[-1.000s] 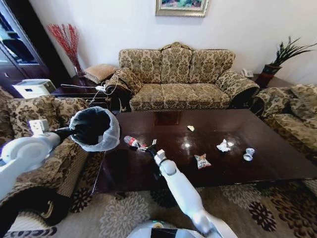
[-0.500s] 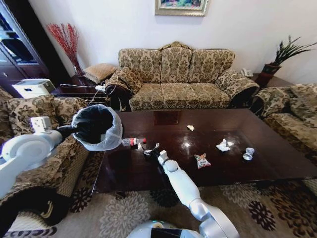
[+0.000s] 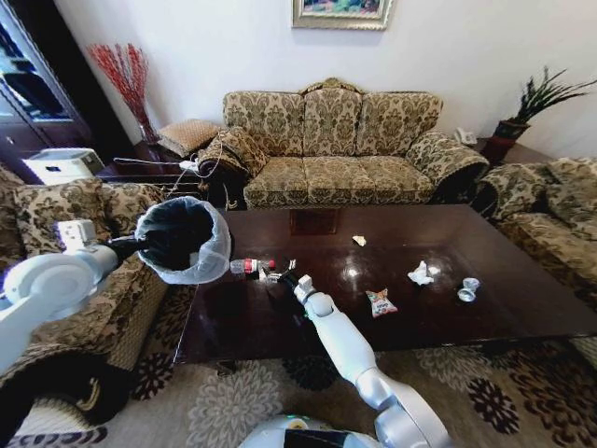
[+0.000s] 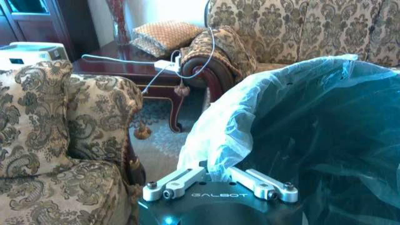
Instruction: Move to the front of the table and place the trash on the table into the trash bin.
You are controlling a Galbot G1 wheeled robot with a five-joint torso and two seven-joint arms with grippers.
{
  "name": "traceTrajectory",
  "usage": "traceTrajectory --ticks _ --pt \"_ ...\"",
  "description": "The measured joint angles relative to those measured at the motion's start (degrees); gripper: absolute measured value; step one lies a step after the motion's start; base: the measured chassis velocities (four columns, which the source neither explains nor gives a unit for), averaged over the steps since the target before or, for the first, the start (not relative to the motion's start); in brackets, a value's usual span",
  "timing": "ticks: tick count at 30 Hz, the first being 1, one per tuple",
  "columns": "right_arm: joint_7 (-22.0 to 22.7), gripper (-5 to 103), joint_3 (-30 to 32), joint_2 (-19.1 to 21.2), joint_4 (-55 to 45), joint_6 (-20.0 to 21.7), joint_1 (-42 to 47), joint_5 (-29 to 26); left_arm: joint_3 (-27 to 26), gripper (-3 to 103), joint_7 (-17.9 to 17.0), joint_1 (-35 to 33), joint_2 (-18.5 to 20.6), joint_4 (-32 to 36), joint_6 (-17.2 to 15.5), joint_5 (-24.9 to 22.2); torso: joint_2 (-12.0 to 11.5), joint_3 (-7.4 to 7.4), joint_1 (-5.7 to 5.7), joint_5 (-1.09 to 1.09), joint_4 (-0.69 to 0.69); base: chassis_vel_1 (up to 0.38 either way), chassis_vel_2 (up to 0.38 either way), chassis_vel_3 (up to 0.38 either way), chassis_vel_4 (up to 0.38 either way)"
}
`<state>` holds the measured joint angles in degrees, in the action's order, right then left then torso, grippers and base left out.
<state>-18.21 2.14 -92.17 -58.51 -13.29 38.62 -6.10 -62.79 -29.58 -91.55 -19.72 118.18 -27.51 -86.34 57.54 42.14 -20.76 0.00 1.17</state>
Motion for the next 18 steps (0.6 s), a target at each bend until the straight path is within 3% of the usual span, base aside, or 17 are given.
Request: traceTrajectory --ticks 3,18 --pt "-0.59 100 -0.63 0.01 -3.14 2.06 1.14 -0.12 0.52 0 0.09 0.43 -0.01 -0.03 0.15 0.18 0.00 0.00 0.00 0.00 0.00 0.000 0.000 0.000 0.000" --pt "-1.57 100 -1.24 0.03 -0.66 2.02 0.80 3.98 0.62 0 0.54 0.55 -0.51 0.24 0.39 0.34 0.00 0.00 -0.03 0.00 0.00 -0.041 0.046 0.050 -0.040"
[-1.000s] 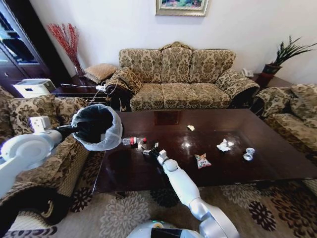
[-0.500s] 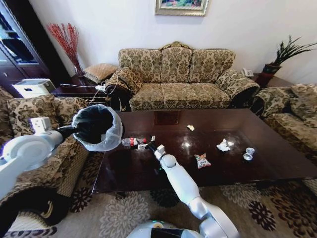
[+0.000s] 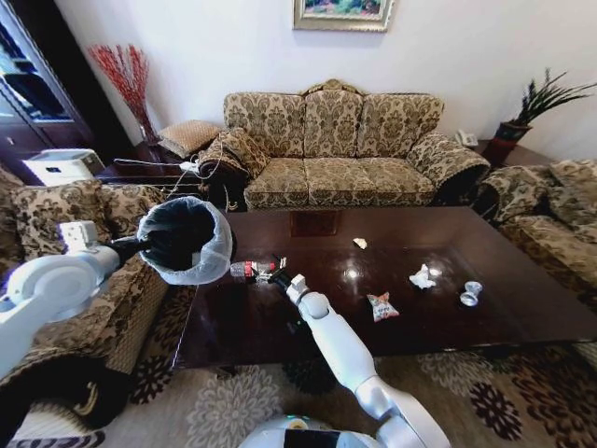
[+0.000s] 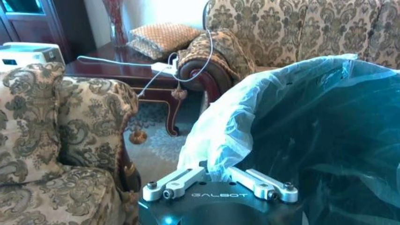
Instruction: Move to the front of the table and place the trash on the table into the trash bin.
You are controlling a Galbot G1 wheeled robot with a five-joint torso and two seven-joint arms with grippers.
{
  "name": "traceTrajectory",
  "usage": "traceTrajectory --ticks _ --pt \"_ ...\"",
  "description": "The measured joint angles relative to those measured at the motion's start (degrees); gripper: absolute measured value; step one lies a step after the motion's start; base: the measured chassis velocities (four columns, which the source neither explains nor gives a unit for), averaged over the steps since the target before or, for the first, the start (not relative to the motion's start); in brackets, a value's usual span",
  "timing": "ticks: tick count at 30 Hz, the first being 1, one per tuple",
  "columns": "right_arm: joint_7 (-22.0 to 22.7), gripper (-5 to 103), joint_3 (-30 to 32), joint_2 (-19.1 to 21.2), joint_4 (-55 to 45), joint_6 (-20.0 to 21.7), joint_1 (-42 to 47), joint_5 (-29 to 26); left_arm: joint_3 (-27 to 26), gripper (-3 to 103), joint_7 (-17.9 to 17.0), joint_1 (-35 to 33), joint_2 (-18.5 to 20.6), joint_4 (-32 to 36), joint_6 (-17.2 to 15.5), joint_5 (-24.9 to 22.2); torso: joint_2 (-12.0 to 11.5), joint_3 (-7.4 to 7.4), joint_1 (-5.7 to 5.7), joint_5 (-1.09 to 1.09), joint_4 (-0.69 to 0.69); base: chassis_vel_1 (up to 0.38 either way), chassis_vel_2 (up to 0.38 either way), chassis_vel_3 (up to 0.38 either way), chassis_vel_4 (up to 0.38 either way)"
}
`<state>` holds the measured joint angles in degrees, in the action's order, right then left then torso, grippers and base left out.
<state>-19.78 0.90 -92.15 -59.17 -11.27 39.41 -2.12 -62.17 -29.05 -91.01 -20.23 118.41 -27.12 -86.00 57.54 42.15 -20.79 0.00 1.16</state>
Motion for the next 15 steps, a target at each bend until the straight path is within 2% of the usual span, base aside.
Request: traceTrajectory --ticks 2,4,8,12,15 --pt "-0.70 100 0.06 0.00 0.41 0.17 -0.18 1.08 0.00 0 0.00 -0.08 -0.10 0.06 0.01 0.04 0.00 0.01 -0.01 0.00 0.00 -0.057 0.059 0.051 -0.076" --pt "-5.35 100 0.59 0.00 1.54 0.74 -1.05 3.18 -0.09 0 0.01 -0.33 -0.23 0.58 0.02 0.05 -0.01 0.01 -0.02 -0.01 -0.01 -0.021 0.030 0.022 -0.023" --pt "-8.83 100 1.60 0.02 4.88 1.08 -3.46 7.14 -1.00 0 -0.02 -0.58 -0.41 1.20 -0.03 -0.11 0.00 0.00 0.02 0.00 -0.01 0.000 0.000 0.000 0.000" --pt "-9.62 100 1.91 0.01 8.33 0.74 -6.17 7.58 -1.51 0 -0.02 -0.86 -0.87 1.52 -0.07 -0.19 0.01 -0.02 0.06 0.00 0.00 0.000 0.000 0.000 0.000" --pt "-12.21 100 2.27 0.01 14.26 0.27 -10.99 7.47 -2.50 0 -0.03 -1.55 -1.56 2.09 -0.25 -0.22 0.00 -0.01 0.04 0.01 0.02 0.000 0.000 0.000 0.000"
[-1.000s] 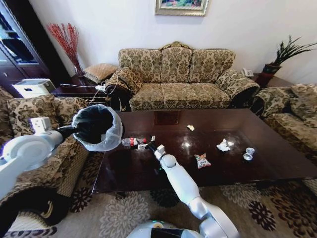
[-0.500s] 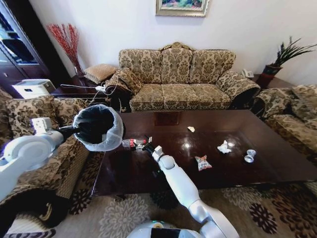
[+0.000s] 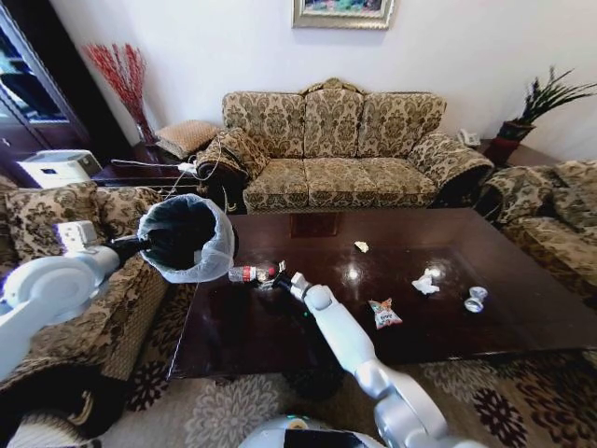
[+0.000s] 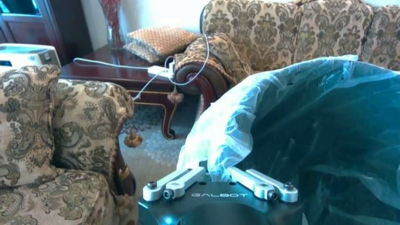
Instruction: Move to the front of the table and place the trash on the table into the trash bin.
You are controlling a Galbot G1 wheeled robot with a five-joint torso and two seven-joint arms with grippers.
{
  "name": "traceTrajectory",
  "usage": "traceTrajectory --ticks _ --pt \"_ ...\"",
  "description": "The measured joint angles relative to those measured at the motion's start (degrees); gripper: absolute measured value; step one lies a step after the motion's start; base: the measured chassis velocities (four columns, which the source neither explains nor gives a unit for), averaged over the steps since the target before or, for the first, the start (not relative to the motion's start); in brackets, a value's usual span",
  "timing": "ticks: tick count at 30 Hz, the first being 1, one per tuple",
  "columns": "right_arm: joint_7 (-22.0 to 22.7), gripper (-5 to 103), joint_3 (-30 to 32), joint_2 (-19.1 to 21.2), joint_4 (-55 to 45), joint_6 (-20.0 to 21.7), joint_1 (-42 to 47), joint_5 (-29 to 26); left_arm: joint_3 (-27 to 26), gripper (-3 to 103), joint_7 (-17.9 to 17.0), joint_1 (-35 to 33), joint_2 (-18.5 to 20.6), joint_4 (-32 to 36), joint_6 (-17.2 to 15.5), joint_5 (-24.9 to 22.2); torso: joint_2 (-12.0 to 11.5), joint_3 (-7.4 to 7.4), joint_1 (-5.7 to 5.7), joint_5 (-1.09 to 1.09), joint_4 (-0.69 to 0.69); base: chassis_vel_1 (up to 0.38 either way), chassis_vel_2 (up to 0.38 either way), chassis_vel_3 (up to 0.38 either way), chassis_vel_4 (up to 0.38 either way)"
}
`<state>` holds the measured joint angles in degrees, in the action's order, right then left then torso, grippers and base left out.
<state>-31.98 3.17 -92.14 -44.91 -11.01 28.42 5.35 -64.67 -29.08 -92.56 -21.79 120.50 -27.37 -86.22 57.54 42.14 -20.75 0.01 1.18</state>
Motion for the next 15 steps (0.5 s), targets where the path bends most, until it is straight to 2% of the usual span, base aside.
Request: traceTrajectory --ticks 7,15 --pt "-1.25 100 -1.40 0.01 5.27 -0.12 -5.01 -1.64 -0.15 0 -0.13 -0.03 -0.72 0.57 -0.02 -0.02 0.00 0.01 -0.03 0.00 -0.02 0.000 0.000 0.000 0.000" --pt "-2.92 100 -2.15 0.01 9.11 0.15 -5.95 -2.02 -0.66 0 -0.26 -0.29 -2.23 1.57 -0.03 -0.02 0.00 0.00 -0.01 -0.01 -0.01 0.000 0.000 0.000 0.000"
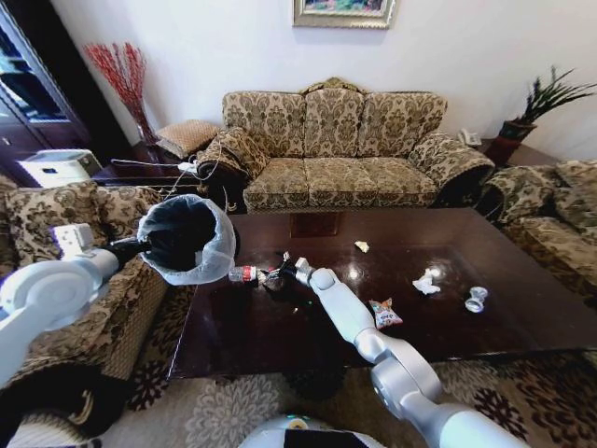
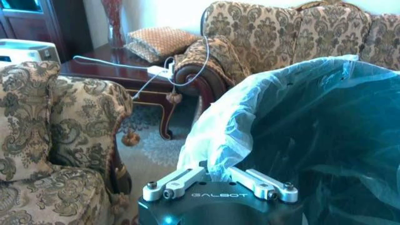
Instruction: Move to the front of the table and place the trash on the table into the trash bin.
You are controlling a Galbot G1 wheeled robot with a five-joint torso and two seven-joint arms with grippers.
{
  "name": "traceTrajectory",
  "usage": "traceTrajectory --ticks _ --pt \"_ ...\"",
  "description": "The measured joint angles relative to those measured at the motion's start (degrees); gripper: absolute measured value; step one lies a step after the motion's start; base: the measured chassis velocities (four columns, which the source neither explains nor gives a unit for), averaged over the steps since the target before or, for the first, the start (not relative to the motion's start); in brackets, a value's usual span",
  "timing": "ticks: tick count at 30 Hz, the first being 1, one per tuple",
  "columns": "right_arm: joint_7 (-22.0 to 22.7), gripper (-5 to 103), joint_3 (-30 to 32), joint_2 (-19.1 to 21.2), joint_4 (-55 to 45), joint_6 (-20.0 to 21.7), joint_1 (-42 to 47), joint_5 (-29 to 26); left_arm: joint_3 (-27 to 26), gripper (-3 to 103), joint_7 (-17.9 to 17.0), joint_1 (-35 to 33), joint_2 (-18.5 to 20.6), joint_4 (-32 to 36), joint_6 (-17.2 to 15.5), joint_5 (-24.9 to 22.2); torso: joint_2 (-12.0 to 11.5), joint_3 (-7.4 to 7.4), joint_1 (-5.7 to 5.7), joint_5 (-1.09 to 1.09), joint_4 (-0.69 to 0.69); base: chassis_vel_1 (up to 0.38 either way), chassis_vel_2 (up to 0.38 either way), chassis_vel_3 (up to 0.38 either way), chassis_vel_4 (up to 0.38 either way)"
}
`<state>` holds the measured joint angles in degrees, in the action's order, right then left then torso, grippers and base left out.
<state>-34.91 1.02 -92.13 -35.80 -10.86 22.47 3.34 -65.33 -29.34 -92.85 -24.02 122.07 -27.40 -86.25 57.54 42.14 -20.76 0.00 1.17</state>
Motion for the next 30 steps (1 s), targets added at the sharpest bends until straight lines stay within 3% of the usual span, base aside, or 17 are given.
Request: traceTrajectory --ticks 10,21,27,29,30 --pt "-0.25 103 0.29 0.00 3.68 -0.57 -1.07 -0.25 -1.59 0 -0.21 -1.48 -0.18 1.26 0.00 -0.23 0.00 0.00 0.00 0.01 -0.01 0.000 0.000 0.000 0.000" --pt "-1.93 69 -0.25 0.00 4.99 -1.35 -1.93 -0.73 -0.69 0 -0.38 -0.83 -0.15 0.97 -0.01 -0.24 0.00 0.00 -0.01 -0.01 -0.01 0.000 0.000 0.000 0.000" --pt "-0.75 41 -1.08 -0.01 5.99 -1.17 -2.24 -0.32 -1.60 0 -0.29 -1.39 -0.68 1.04 -0.02 -0.28 0.00 0.00 0.00 -0.01 -0.01 0.000 0.000 0.000 0.000" --pt "-0.57 41 -1.28 -0.01 5.98 -1.17 -2.19 -0.20 -1.60 0 -0.28 -1.39 -0.77 0.90 -0.02 -0.28 0.00 0.00 0.00 -0.01 0.00 0.000 0.000 0.000 0.000" --pt "-0.48 35 -1.49 -0.01 5.77 -1.18 -1.95 -0.17 -1.60 0 -0.26 -1.35 -0.92 0.79 -0.02 -0.28 0.00 0.00 0.00 0.00 -0.01 0.000 0.000 0.000 0.000"
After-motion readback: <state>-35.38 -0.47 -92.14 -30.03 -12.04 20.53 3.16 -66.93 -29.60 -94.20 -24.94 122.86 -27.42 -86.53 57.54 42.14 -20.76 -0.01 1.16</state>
